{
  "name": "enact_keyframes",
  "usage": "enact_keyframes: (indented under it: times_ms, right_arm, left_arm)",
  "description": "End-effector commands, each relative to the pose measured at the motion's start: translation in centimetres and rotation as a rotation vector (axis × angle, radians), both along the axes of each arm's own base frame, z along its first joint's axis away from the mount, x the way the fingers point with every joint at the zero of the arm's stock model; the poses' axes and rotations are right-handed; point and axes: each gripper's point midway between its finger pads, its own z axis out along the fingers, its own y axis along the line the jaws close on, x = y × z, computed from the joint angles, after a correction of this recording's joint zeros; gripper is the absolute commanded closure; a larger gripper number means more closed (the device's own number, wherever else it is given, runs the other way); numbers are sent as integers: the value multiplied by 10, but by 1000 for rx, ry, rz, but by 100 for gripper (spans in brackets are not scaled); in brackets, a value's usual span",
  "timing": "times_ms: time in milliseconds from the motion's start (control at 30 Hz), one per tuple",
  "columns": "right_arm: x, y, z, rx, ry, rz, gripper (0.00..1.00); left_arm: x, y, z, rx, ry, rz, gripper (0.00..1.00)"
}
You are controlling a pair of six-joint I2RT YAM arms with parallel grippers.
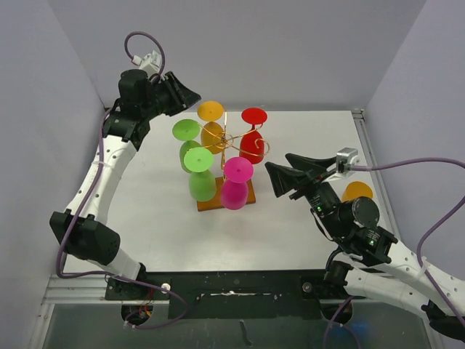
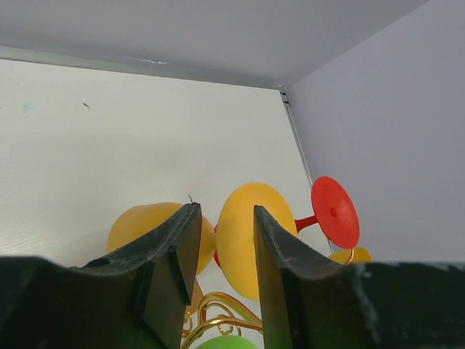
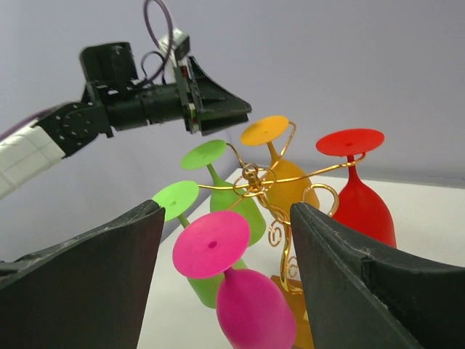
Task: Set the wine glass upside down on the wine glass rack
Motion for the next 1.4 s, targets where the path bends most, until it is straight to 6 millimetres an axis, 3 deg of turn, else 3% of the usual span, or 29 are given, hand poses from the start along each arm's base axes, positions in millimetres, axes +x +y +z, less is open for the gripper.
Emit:
enact_keyframes:
  times_ms: [0, 167, 333, 433, 700, 767, 967, 1067, 1233, 1367]
  right_arm:
    - [13, -14, 2, -11, 58, -103, 29]
    - [28, -37, -19, -120, 161, -271, 30]
    - [35, -68, -47, -269, 263, -441, 29]
    - [37, -89, -63, -343, 317, -545, 28]
    - [48, -154, -101, -483, 482, -766, 26]
    - [53, -171, -109, -491, 533, -806, 25]
    - [64, -212, -146, -505, 716, -880, 27]
    - [70, -219, -170, -493, 774, -860, 29]
    - [83, -227, -203, -465, 873, -831, 41]
    - [78, -252, -218, -441, 943, -999, 52]
  left_arm:
    - [-15, 14, 66, 30, -187, 27, 64]
    - [-41, 30, 89, 87, -281, 56, 61]
    - [-77, 50, 87, 157, -337, 94, 58]
    - [-102, 64, 78, 189, -378, 128, 56]
    - [-155, 115, 19, 342, -449, 288, 52]
    - [-169, 130, 19, 331, -516, 369, 52]
    - [-183, 149, 7, 311, -612, 479, 51]
    - [-182, 148, -1, 302, -602, 485, 51]
    - [-184, 143, -15, 282, -578, 468, 50]
    - [-187, 145, -16, 277, -582, 479, 50]
